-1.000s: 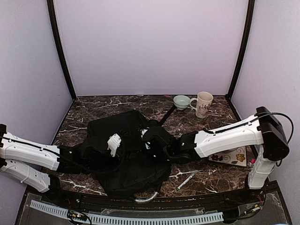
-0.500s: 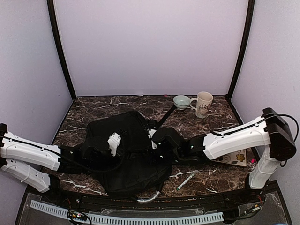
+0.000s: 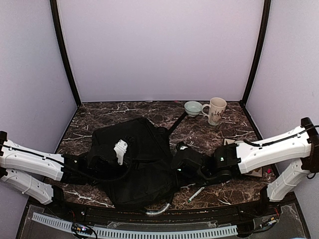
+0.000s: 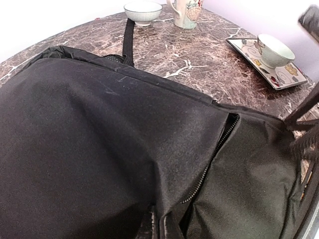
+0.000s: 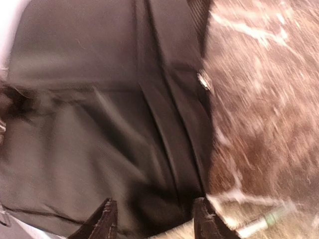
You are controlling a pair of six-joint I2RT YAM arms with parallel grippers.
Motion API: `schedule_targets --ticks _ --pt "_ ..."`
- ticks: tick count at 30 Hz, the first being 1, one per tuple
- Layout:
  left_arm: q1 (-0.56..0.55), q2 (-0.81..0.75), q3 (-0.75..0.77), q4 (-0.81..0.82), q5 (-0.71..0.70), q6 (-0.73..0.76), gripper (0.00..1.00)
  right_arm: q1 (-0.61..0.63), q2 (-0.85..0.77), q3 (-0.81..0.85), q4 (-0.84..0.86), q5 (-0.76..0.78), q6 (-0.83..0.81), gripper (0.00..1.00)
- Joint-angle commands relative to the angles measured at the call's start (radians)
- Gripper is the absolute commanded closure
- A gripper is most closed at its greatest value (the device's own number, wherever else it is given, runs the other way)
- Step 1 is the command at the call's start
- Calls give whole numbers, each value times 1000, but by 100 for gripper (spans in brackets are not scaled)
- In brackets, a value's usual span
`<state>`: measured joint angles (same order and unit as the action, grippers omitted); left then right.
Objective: Pack the student bag
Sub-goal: Pick up the pen from the center of the board.
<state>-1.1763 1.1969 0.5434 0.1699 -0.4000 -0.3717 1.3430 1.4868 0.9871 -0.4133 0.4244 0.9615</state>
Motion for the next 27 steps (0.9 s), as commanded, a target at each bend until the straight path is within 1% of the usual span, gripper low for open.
schedule_targets --ticks 1,3,5,9,12,14,17,19,22,27 --pt "-11 -41 24 44 27 -17 100 77 55 58 -338 54 260 43" --pt "-11 -42 21 48 30 -16 100 110 64 68 -398 35 307 42" --pt "-11 -42 20 47 32 -15 100 136 56 62 -422 8 345 41" --pt "-11 -48 17 47 39 -15 100 173 30 21 -423 -45 395 41" --pt "-11 -52 14 50 35 -13 100 179 23 -7 -404 -60 414 41" --pt "-11 -53 13 47 31 -13 100 182 21 -5 -418 -52 412 41" --pt "-11 -49 7 51 16 -15 100 192 -24 17 -473 15 434 41" --pt "-11 -36 7 65 4 -11 100 194 -73 9 -447 44 417 40" --pt "-11 -3 19 65 -8 -6 100 193 -114 -21 -416 22 399 39" --pt "-10 26 26 56 -64 -26 100 194 -94 -8 -496 7 463 40"
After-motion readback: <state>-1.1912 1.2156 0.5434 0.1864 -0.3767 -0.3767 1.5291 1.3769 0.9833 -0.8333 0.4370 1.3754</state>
